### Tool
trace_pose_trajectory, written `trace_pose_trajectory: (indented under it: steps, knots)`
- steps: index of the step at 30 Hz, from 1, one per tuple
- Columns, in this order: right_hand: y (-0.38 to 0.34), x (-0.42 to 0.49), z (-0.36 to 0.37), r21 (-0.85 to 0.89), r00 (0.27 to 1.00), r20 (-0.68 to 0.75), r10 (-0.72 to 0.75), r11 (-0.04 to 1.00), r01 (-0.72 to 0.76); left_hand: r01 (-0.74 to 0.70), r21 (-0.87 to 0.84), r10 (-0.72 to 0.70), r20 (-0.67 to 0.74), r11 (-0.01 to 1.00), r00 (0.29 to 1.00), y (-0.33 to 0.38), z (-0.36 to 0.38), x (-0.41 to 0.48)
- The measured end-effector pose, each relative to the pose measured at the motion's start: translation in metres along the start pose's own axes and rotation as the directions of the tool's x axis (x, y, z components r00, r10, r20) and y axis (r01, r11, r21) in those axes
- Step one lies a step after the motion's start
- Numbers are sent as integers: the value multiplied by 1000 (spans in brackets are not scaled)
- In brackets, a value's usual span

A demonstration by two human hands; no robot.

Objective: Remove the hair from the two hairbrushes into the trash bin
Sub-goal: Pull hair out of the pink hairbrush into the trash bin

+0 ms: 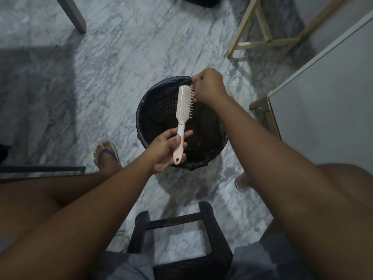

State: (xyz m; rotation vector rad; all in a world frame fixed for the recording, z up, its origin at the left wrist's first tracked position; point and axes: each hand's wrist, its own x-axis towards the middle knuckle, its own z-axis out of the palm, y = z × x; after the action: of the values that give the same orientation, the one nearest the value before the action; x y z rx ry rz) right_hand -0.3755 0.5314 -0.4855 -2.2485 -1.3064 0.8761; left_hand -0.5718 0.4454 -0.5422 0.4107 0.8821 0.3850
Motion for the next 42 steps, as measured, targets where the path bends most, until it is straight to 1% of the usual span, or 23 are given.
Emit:
trace_pose_trajectory:
  steps: [2,3,5,6,7,9,13,15,18,19,20,21,25,30,35,41,42]
  knots:
    - [-1,-3,0,200,996,0,89,976,-87,-1,-17,2,5,1000,1000,2,1,1]
    - [2,-4,1,271,994,5,110,956,-108,-1,-21,1,6,1000,1000,3,1,1]
    - [7,-6,5,346,994,3,106,933,-101,-4,-24,5,5,1000,1000,5,1,2]
    - [8,-9,7,333,996,-15,87,940,-77,-6,-23,6,5,1000,1000,6,1,2]
    - [10,-13,7,254,998,-54,23,967,-9,-7,-20,7,7,1000,1000,7,1,2]
    - [13,-16,6,109,994,-68,-88,989,95,-6,-6,6,8,1000,1000,7,2,2]
    - [9,-11,3,-37,990,-33,-140,990,139,3,39,-2,-16,999,1000,6,0,0]
    - [7,-9,2,-31,991,-61,-119,993,117,-8,62,10,-39,998,999,4,-1,-1]
    - [9,-11,8,113,989,-147,-20,993,37,-20,13,20,-42,1000,999,5,2,-1]
    - [10,-14,10,132,986,-165,-30,990,53,-20,-5,20,-39,1000,999,6,3,-1]
    - [9,-20,11,105,983,-166,-73,990,91,-20,-18,19,-35,1000,999,8,4,-1]
    - [9,-24,11,85,985,-137,-106,989,118,-18,-33,17,-35,999,999,9,5,0]
    - [13,-35,14,2,978,19,-209,978,209,-6,-105,2,-37,994,999,10,8,4]
    - [12,-30,18,-130,961,52,-271,953,275,20,-105,-23,-28,994,999,11,8,4]
    - [7,-27,22,-244,962,108,-252,931,271,0,-49,-2,-39,999,999,10,8,3]
    - [0,-27,21,-243,972,85,-219,941,234,1,-52,-3,-25,999,1000,11,8,4]
    - [-1,-29,21,-233,974,63,-217,946,226,-3,-58,1,-21,998,1000,12,9,4]
